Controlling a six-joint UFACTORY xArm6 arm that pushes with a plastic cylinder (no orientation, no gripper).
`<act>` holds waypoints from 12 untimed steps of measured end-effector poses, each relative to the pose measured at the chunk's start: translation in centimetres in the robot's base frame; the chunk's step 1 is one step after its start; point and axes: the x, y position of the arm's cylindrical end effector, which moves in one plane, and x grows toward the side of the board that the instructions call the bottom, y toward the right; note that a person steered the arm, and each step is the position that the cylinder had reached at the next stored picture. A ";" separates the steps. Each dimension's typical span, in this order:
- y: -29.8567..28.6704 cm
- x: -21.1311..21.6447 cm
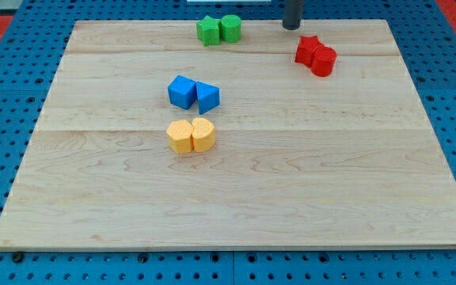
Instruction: Slide the green circle and the green star towards left and down a bit
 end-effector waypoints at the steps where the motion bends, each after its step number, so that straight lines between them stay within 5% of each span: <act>1: -0.1 0.0; 3: -10.9 -0.3; 6: -18.7 0.1; 9: -21.6 -0.3; 12: -18.5 1.0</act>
